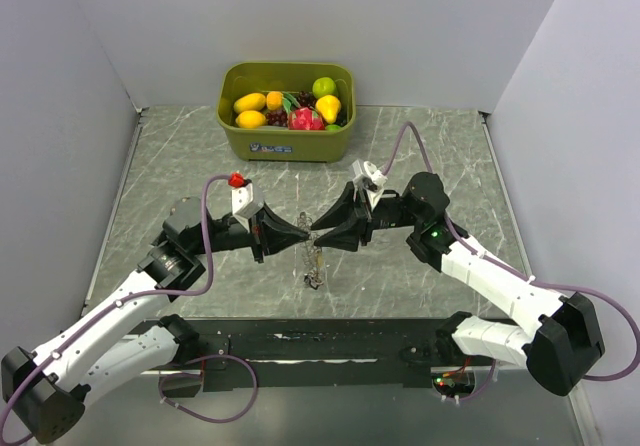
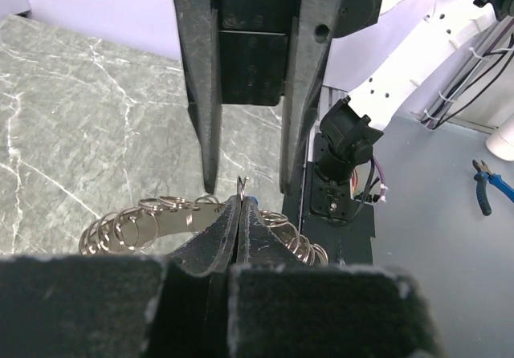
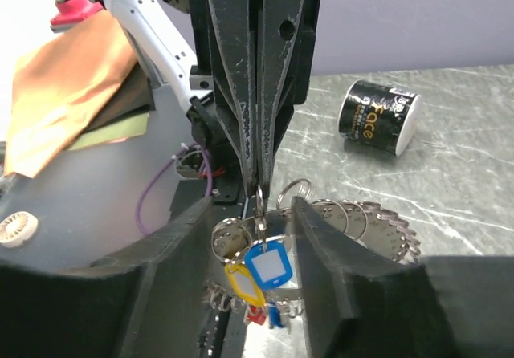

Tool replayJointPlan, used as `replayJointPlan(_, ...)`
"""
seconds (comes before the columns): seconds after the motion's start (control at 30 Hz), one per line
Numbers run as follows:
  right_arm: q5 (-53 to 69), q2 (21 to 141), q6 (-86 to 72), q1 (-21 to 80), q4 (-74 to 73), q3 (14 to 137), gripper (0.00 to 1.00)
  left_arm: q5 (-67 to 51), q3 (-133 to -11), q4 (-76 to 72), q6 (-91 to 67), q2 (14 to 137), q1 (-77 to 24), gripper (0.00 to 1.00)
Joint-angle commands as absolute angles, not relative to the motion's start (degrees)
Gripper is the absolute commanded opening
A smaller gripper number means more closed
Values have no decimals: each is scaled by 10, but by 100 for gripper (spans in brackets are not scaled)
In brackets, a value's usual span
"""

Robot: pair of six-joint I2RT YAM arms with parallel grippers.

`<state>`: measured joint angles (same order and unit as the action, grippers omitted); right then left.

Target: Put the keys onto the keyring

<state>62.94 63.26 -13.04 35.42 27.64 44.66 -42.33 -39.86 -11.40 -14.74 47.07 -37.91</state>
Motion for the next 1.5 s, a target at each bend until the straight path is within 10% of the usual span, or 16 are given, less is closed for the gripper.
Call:
replayJointPlan(0.0, 636, 641, -154, 352, 323, 450, 42, -436, -406, -171, -155, 459, -384, 1)
replayJointPlan(0.33, 638, 658, -164, 351, 296, 470, 0, -433, -404, -182, -156, 454, -387, 1)
replayJointPlan(0.53, 617, 652, -121, 352, 229, 492, 0, -425, -431, -105, -128, 459, -387, 2)
replayJointPlan(0.87, 614, 677, 99, 350, -74, 619, 0, -403, -555, 134, -21, 504, -387, 61)
replayJointPlan(1.47, 586, 708, 230, 356, -297, 720, 0, -410, -674, 259, 79, 612, -388, 57)
